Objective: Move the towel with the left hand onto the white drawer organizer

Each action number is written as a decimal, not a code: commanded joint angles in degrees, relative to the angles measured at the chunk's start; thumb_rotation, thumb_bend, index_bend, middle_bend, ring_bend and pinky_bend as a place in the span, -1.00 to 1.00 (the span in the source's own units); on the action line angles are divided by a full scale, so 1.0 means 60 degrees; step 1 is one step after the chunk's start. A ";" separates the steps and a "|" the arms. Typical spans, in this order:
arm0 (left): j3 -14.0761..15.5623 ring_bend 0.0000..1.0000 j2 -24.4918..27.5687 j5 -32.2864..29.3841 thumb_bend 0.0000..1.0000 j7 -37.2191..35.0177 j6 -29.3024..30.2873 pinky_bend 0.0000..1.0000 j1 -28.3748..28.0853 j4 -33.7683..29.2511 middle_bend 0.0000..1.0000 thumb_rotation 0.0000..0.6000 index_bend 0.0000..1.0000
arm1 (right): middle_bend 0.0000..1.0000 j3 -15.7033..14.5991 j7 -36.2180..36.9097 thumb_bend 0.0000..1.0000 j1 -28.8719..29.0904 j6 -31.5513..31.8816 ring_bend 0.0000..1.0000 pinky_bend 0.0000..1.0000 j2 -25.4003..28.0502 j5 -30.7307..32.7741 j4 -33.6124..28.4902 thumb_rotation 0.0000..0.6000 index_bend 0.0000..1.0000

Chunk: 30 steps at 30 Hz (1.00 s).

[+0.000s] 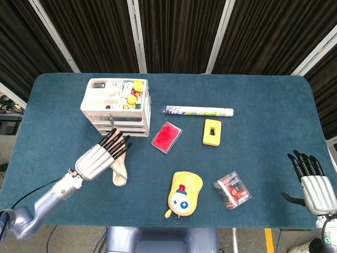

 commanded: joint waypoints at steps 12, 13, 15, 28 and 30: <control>0.0718 -1.00 0.0469 -0.0159 -1.00 -0.0859 0.2039 -0.98 0.1942 -0.0714 -1.00 1.00 -1.00 | -1.00 0.0001 -0.0028 -0.98 0.0005 -0.0023 -1.00 -1.00 0.0001 0.0017 -0.0013 1.00 -1.00; 0.0702 -1.00 0.0528 -0.0308 -1.00 -0.0887 0.2205 -0.98 0.2123 -0.0875 -1.00 1.00 -1.00 | -1.00 -0.0002 -0.0039 -0.98 0.0004 -0.0032 -1.00 -1.00 0.0000 0.0024 -0.0020 1.00 -1.00; 0.0674 -1.00 0.0640 -0.0608 -1.00 -0.1028 0.2492 -0.98 0.2446 -0.1217 -1.00 1.00 -1.00 | -1.00 0.0000 -0.0063 -0.98 0.0001 -0.0023 -1.00 -1.00 0.0001 0.0025 -0.0025 1.00 -1.00; 0.0600 -1.00 0.1282 -0.2422 -1.00 -0.2498 0.3442 -1.00 0.4147 -0.2152 -1.00 1.00 -1.00 | -1.00 -0.0006 -0.0113 -0.98 0.0016 -0.0045 -1.00 -1.00 -0.0003 0.0010 -0.0048 1.00 -1.00; 0.0561 -1.00 0.1216 -0.2275 -1.00 -0.2654 0.3543 -1.00 0.4217 -0.1970 -1.00 1.00 -1.00 | -1.00 -0.0005 -0.0100 -0.98 0.0015 -0.0045 -1.00 -1.00 0.0002 0.0011 -0.0047 1.00 -1.00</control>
